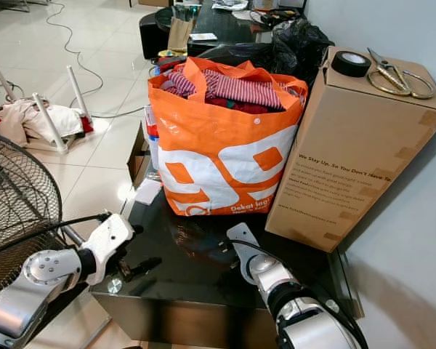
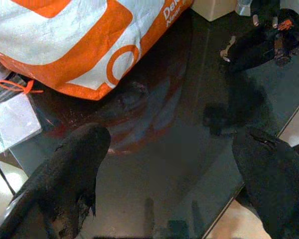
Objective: Hang keys on a hook
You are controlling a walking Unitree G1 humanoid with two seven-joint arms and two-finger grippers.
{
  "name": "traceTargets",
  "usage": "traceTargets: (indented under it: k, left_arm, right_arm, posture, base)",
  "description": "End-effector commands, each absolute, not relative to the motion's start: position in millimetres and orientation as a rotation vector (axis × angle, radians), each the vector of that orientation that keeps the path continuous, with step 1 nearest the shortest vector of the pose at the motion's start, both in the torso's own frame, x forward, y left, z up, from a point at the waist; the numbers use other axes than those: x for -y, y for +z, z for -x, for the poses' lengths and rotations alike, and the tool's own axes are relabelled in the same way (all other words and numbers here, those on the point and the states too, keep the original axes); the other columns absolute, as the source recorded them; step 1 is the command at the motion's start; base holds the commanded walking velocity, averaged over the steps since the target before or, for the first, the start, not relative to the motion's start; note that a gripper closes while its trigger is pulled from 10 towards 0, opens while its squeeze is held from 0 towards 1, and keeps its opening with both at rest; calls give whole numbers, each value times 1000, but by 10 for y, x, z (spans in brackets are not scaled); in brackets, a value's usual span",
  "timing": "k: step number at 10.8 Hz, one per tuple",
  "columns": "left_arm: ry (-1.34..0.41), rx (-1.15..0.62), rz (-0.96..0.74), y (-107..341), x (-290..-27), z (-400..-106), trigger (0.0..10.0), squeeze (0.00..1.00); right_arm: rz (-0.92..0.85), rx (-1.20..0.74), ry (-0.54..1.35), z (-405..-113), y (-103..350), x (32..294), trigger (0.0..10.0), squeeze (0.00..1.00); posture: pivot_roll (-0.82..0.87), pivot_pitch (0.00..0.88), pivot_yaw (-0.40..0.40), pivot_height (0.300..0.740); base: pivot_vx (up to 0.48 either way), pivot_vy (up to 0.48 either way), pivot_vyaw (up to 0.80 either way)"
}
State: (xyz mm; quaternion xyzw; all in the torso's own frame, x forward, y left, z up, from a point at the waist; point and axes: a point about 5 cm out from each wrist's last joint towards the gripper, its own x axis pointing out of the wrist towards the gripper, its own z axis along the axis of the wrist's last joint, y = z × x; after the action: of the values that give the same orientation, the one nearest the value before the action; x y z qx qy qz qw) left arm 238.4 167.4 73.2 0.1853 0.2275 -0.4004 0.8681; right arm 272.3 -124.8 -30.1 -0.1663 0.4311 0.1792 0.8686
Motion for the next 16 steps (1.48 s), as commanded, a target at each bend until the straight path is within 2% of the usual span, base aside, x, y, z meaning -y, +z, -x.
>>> traceTargets:
  k: [1,9,13,16]
  left_arm:
    - [-843,-471,-403,733,-1659,-2407,10000,0]
    - [-844,-447,-414,775,-1641,-2460,10000,0]
    - [-720,-338,-353,880,-1595,-2547,10000,0]
    - [-537,-182,-301,1083,-1580,-2598,10000,0]
  right_arm:
    - [348,-890,353,-2775,-263,1278,0,0]
    - [299,-833,336,-2851,-195,1326,0,0]
    - [62,-601,386,-2904,99,1486,0,0]
    - [-37,-291,378,-2758,688,1636,0,0]
  posture:
    - [94,0,-37,740]
    - [93,0,-27,740]
    - [56,0,-4,740]
    - [31,0,-2,740]
  base:
    - [0,0,0]
    - [0,0,0]
    - [0,0,0]
    - [0,0,0]
